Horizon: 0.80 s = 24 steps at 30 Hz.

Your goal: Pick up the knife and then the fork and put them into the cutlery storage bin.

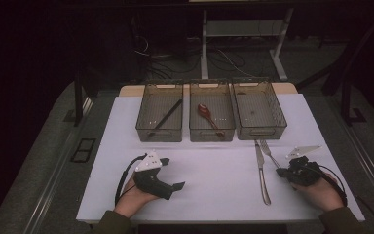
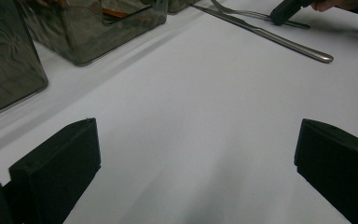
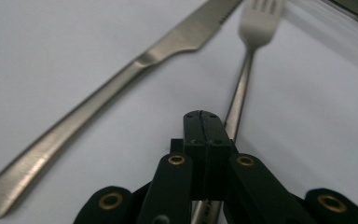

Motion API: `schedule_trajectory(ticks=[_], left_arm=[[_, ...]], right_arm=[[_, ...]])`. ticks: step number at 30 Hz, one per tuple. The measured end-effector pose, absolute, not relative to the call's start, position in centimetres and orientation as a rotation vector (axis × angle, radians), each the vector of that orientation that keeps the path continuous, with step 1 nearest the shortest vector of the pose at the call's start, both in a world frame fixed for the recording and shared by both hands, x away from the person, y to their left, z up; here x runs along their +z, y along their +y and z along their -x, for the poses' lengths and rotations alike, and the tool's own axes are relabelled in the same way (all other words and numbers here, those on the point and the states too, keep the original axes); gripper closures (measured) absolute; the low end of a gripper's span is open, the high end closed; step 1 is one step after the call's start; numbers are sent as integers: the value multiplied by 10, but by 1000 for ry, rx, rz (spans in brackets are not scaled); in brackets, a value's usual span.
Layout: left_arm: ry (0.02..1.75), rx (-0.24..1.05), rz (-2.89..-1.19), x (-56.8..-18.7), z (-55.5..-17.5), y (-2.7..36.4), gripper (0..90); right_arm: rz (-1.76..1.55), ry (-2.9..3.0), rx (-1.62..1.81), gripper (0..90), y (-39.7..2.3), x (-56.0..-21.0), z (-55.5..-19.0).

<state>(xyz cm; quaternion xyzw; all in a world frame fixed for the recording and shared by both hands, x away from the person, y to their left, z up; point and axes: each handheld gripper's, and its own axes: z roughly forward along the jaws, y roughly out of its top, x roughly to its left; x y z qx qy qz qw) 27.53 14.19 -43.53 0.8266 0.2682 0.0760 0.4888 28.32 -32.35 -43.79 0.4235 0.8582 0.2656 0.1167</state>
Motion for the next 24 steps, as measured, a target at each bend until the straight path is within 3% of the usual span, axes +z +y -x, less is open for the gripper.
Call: schedule_trajectory(ticks=[17,24], left_arm=[[651,184,-2013,-435,-275,142,0],[659,183,-2005,-436,-275,142,0]], right_arm=[[-1272,2494,801,888,-340,-432,-290],[-1328,2494,792,745,-343,-412,-303]])
